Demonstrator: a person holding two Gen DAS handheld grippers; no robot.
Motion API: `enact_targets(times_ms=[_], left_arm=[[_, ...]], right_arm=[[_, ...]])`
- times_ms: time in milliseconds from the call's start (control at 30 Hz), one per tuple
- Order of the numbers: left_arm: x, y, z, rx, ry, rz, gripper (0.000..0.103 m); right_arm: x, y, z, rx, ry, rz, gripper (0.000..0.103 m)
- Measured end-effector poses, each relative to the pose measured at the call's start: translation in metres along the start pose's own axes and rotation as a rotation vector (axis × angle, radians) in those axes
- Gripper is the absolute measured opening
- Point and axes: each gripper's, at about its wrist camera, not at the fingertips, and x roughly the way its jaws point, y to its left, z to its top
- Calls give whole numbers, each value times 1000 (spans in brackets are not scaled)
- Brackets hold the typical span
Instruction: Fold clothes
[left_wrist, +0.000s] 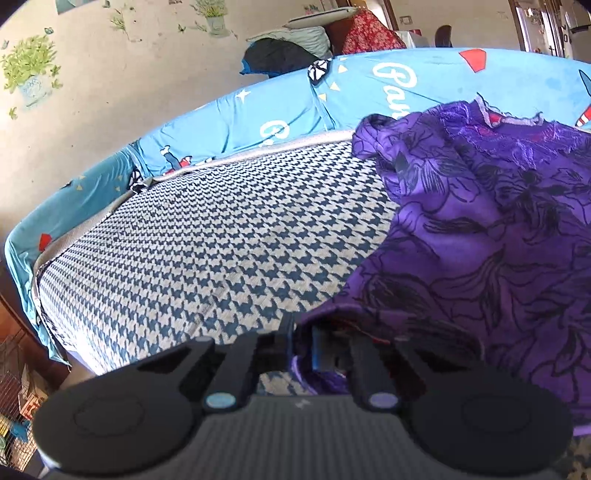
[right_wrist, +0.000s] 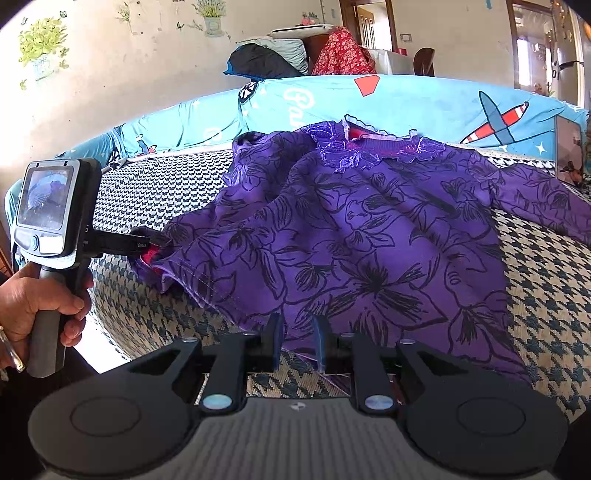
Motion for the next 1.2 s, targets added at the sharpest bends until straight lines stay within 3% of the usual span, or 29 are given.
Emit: enact_targets(times_ms=[300, 533, 733, 800, 967, 1100, 1200], left_arm=[[-14, 40, 11, -132, -43, 200, 8], [-28, 37, 26, -71, -101, 234, 10], [-17, 51, 38, -133, -39, 215, 14], [-10, 51, 36, -132, -8, 223, 22], [2, 47, 23, -128, 77, 199, 41], [-5, 44, 16, -130, 74, 163, 64], [-14, 42, 12, -121, 62, 146, 73]], right_arm=[[3, -5, 1, 6, 5, -8, 17], [6, 2, -3, -55, 19, 28, 17], [15, 21, -18, -165, 116, 143, 18], [18, 28, -24, -210, 139, 157, 18], [26, 29, -28, -244, 141, 87, 18], [27, 24, -26, -226, 125, 40, 18], [30, 24, -25, -235, 134, 29, 18]])
